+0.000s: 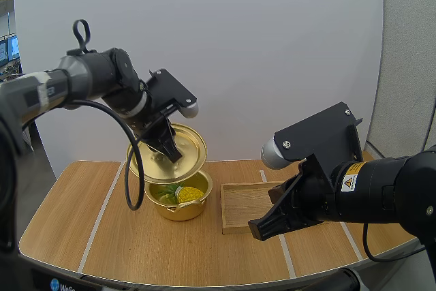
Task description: Open the pot, put the pineapple inside, and close it
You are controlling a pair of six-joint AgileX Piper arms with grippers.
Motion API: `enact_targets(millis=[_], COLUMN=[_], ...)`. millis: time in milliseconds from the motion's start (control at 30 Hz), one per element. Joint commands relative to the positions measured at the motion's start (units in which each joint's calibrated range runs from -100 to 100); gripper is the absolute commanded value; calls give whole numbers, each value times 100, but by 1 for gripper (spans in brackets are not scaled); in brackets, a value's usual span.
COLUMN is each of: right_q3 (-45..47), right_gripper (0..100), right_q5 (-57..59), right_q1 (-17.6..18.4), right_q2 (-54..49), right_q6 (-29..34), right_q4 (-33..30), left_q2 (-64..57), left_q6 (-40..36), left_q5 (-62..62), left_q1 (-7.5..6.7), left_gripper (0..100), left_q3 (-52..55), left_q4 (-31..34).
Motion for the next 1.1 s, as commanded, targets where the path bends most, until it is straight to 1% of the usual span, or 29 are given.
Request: enact_targets(millis=[0, 267, 500, 567, 600, 800, 1067], right_q3=[9, 9, 9, 9, 9, 9, 9], right_gripper=[0, 0, 0, 0, 0, 0, 0], right_q5=[-24, -24, -24, -1, 17, 32, 32], right_q1=[-19, -19, -19, -19, -19, -19, -19], right_q2=[-47, -47, -47, -47, -47, -47, -47], right_q6=[-51, -51, -51, -51, -51, -51, -51], right_q4=[-28, -28, -28, -28, -28, -28, -28], left_q2=[316, 1165, 1757, 1816, 1876, 1892, 1892], left_q6=[105, 243, 370, 428, 543, 791, 794], left_q5=[-543, -1228, -1229, -1241, -1241, -1380, -1242], left_q1=[-22, -22, -22, -22, -22, -22, -22], left_gripper=[0, 0, 0, 0, 0, 0, 0], left_q3=[16, 16, 16, 16, 16, 16, 16], left_q4=[-161, -161, -222, -273, -432, -766, -766])
